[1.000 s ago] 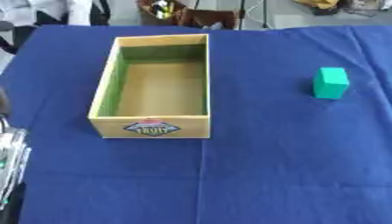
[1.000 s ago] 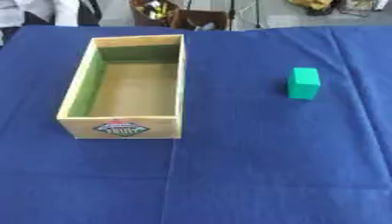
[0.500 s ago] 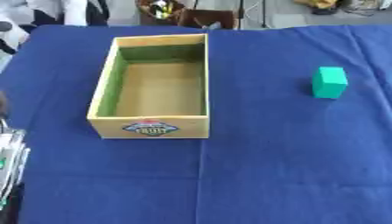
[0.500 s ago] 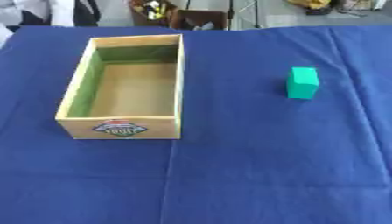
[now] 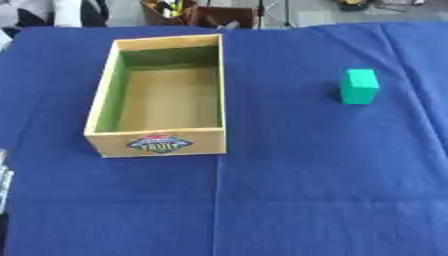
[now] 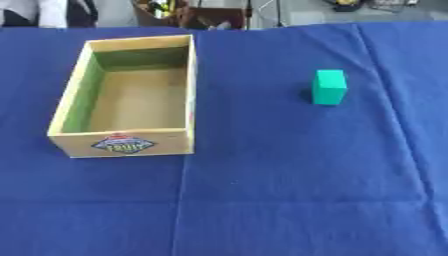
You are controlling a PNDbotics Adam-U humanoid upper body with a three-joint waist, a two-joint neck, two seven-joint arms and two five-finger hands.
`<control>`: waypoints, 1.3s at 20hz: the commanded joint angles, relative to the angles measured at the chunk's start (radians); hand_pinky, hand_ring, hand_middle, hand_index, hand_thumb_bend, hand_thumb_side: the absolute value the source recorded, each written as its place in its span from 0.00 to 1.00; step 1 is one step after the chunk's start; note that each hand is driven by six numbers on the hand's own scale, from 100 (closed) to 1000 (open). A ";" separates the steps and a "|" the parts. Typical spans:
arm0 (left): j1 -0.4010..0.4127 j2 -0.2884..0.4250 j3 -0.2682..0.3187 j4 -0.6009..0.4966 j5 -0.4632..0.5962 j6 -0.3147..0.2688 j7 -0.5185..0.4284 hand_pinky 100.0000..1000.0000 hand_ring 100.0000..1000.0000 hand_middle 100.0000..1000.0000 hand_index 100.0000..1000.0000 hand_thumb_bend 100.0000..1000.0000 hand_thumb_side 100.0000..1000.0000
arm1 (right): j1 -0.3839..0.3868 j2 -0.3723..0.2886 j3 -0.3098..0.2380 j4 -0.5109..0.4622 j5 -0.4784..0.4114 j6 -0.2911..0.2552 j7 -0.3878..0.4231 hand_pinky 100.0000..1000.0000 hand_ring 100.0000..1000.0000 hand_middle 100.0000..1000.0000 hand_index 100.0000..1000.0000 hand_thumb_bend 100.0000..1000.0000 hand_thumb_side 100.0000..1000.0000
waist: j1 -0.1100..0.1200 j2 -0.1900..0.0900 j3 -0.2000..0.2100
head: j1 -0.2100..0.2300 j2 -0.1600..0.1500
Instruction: Pick up objects on the table and place them in the box.
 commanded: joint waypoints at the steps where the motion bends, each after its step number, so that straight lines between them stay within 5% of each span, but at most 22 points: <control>1: -0.007 0.016 -0.002 -0.017 0.004 -0.001 -0.005 0.52 0.67 0.83 0.87 0.00 1.00 | -0.028 -0.092 -0.006 -0.019 0.043 0.003 0.114 0.87 0.90 0.84 0.90 0.09 1.00 | -0.001 -0.023 0.002 | -0.003 0.018; 10: -0.007 0.018 -0.007 -0.017 0.007 0.001 -0.011 0.52 0.67 0.83 0.87 0.00 1.00 | -0.109 -0.192 0.027 -0.010 0.122 0.029 0.407 0.88 0.93 0.88 0.95 0.16 1.00 | -0.001 -0.022 0.006 | -0.008 0.007; 18: -0.012 0.017 -0.016 -0.017 0.015 0.002 -0.022 0.52 0.67 0.83 0.87 0.00 1.00 | -0.252 -0.192 0.112 0.166 0.167 0.008 0.534 0.88 0.94 0.89 0.97 0.26 1.00 | -0.004 -0.017 0.020 | -0.029 -0.020; 26: -0.012 0.018 -0.019 -0.017 0.019 0.004 -0.028 0.52 0.67 0.84 0.87 0.00 1.00 | -0.378 -0.142 0.173 0.364 0.231 -0.017 0.566 0.88 0.94 0.90 0.97 0.29 1.00 | -0.006 -0.014 0.029 | -0.043 -0.037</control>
